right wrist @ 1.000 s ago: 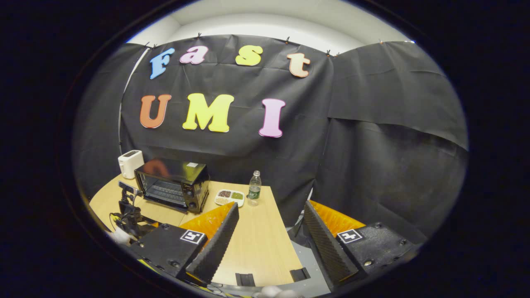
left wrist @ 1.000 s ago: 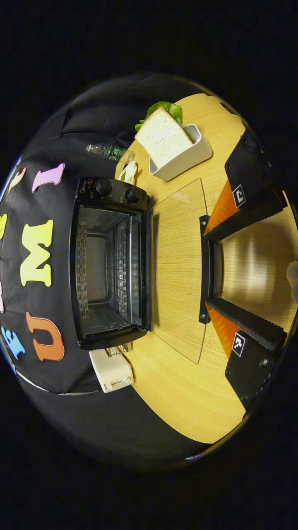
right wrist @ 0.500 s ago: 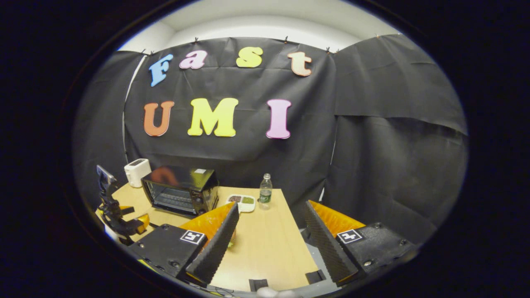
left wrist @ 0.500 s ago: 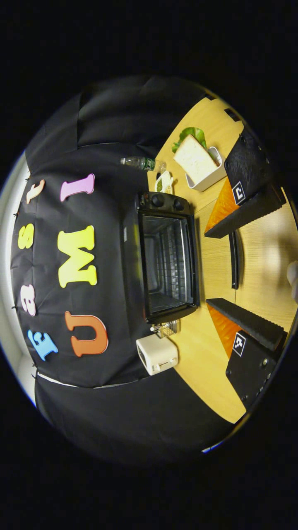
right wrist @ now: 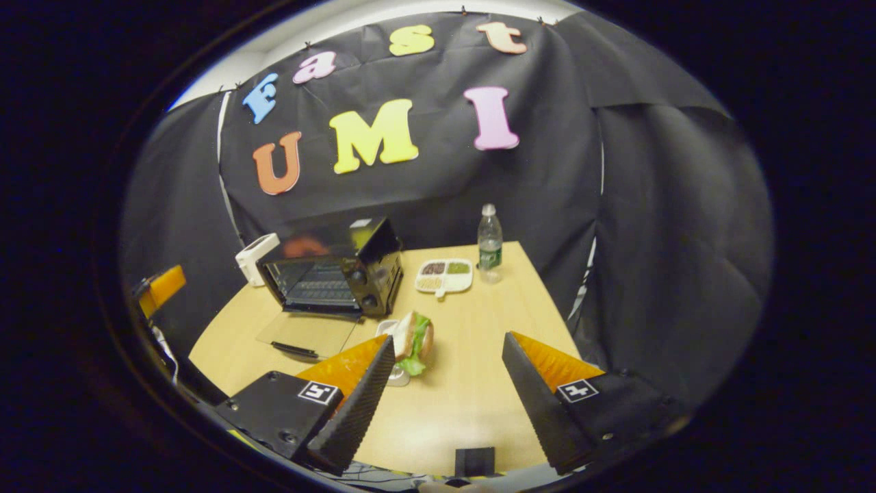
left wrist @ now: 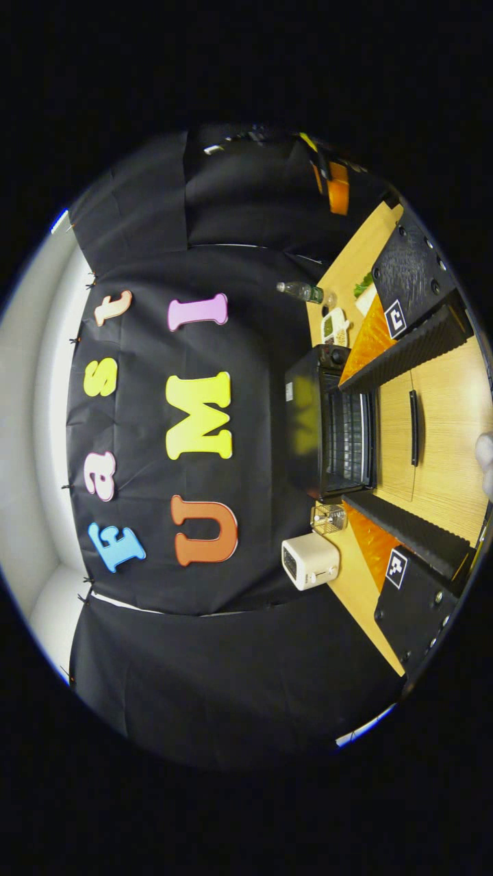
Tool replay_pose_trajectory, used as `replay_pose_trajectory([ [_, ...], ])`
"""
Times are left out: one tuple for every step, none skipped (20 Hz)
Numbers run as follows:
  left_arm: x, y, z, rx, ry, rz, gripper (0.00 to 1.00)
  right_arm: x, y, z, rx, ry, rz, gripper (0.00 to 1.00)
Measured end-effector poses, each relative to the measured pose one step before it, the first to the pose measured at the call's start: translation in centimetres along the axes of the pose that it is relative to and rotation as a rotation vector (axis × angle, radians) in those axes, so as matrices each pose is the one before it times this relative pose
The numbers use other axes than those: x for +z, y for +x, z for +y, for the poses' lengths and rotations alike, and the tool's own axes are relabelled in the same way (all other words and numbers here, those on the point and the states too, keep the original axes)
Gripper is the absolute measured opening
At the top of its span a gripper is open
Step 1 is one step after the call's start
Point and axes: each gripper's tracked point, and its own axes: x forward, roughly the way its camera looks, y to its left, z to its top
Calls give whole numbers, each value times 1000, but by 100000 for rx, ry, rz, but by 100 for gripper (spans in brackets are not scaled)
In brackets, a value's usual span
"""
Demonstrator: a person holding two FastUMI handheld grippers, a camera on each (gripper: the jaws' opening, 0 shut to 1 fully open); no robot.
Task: Open the electric oven with the left hand, put the food in, and close the electric oven.
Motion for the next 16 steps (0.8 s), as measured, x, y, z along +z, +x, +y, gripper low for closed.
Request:
replay_pose_trajectory([
  [878, -395, -165, 411, 107, -1381, 95, -898, 1475, 194, 3097, 2376, 3998, 100],
  [651, -388, -201, 187, -32, -893, 95, -723, 1481, 139, 3538, 1834, 3411, 100],
  [623, -318, -165, 534, 284, -649, 95, -896, 1500, -316, 1521, 1822, 3260, 99],
  [448, -141, -67, 739, 307, -255, 96, -250, 1187, -162, 1938, 1633, 2324, 100],
  [446, -60, -51, 859, 325, -85, 96, -78, 1067, -66, 1868, 1654, 1901, 99],
  [285, -10, -15, 899, 241, -474, 95, 95, 1218, 18, 2050, 1646, 1674, 99],
  [325, 76, 95, 1531, -69, 29, 95, 226, 1590, 258, 2429, 1213, 1989, 99],
  [99, 200, -46, 1121, -240, 647, 95, 90, 1286, 68, 1662, 612, 2742, 99],
  [139, 156, 143, 1272, -167, 506, 95, 271, 1420, 186, 2461, 1403, 1925, 98],
  [122, 212, -1, 1353, -118, 256, 95, 194, 1361, 126, 2510, 1683, 2315, 98],
  [197, 275, -63, 1049, -14, 312, 96, 65, 1047, 258, 3434, 2033, 2584, 98],
  [70, 266, 72, 1408, 169, 388, 95, 122, 1013, 244, 2792, 2372, 2478, 98],
  [-4, 227, -6, 1162, 168, 639, 95, 290, 733, 174, 2487, 2376, 2384, 97],
  [-43, 127, 13, 1311, 419, 599, 95, 74, 722, 79, 2182, 1310, 2487, 97],
  [-100, 244, 18, 1073, 470, 693, 95, -65, 663, -75, 1345, 225, 2839, 94],
  [-29, 312, -157, 1253, 468, 865, 95, 355, 627, -101, 1080, 314, 1334, 92],
])
